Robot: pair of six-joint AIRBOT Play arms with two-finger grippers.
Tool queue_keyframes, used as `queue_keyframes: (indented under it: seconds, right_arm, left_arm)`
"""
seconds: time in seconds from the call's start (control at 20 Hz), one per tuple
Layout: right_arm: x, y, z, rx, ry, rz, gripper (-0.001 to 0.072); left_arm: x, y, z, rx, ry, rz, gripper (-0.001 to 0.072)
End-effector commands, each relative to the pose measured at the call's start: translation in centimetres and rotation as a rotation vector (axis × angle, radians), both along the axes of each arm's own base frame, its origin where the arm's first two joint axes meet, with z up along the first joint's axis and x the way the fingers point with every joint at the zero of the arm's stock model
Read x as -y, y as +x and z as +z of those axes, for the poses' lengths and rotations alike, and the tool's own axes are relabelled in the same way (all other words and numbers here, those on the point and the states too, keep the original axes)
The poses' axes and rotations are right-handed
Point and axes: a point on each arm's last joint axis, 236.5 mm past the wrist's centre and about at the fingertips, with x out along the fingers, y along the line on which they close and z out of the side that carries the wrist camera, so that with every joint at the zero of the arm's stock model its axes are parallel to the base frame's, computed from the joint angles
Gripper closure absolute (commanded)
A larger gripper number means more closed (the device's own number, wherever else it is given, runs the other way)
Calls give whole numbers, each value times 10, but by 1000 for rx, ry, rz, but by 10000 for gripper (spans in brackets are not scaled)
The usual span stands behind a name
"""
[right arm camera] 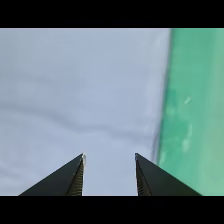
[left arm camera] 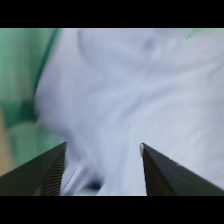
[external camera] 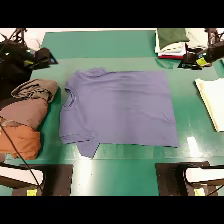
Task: Fold the shirts.
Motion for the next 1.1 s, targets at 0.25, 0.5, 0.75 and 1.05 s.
queue_keyframes:
  seconds: [0.25, 0.5, 0.75, 1.05]
  right_arm:
    - [-66, -124, -21, -91, 139, 105, 348]
    - [-88, -152, -11, -10, 129, 144, 348]
    - [-87, -157, 3, 31, 129, 131, 348]
    - [-88, -159, 4, 29, 133, 126, 348]
  left_arm:
    - [-7, -202, -131, -356, 77, 44, 175]
    - [23, -274, -176, -437, -24, 66, 175]
    - [34, -270, -180, -419, -90, 96, 176]
    - [42, -286, -197, -465, -124, 109, 177]
